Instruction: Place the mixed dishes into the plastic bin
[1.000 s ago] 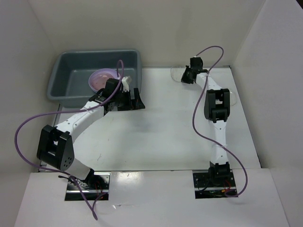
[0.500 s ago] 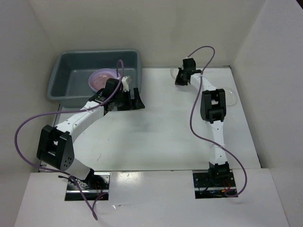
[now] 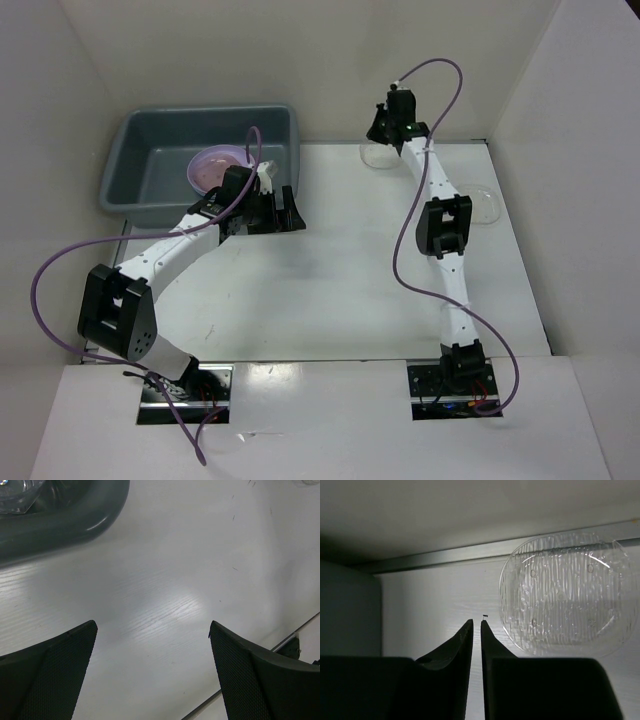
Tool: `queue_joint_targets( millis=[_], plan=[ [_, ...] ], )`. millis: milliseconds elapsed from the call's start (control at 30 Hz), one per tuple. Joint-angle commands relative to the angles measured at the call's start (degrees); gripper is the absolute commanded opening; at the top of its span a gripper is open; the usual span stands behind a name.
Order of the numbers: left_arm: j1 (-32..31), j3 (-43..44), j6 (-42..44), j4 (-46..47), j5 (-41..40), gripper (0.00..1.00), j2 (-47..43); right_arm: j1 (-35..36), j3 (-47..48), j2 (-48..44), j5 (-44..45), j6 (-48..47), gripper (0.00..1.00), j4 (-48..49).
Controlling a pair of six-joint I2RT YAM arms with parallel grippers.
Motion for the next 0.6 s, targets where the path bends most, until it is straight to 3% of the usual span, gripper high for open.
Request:
queue_joint_targets(
  millis=[0,67,167,200,567],
  plan=[
    [-0.02,1.57,1.62,0.45,0.09,1.0,-1.35,-1.16,4.77,3.69,3.3,-0.44,0.16,-3.09],
    [-0.02,1.57,1.62,-0.08,-0.44,1.0,-1.35,-1.78,4.77,4.31,3.83,-0.44,0.17,-3.09],
    [-0.02,1.57,1.62,-0.08,-0.44,1.0,-1.35,-2.49,4.77,5.37,3.83,-0.44,0.01,-3.09],
    [-0.02,1.57,1.62,-0.08,-0.44,1.0,-1.35,-3.01,4.77,5.37,3.83,-0.44,0.0,-3.09],
    [-0.02,1.57,1.62,-0.08,-0.44,1.0,-0.83,-4.16,3.1,7.04,0.59,-0.44,0.0,-3.09]
  ],
)
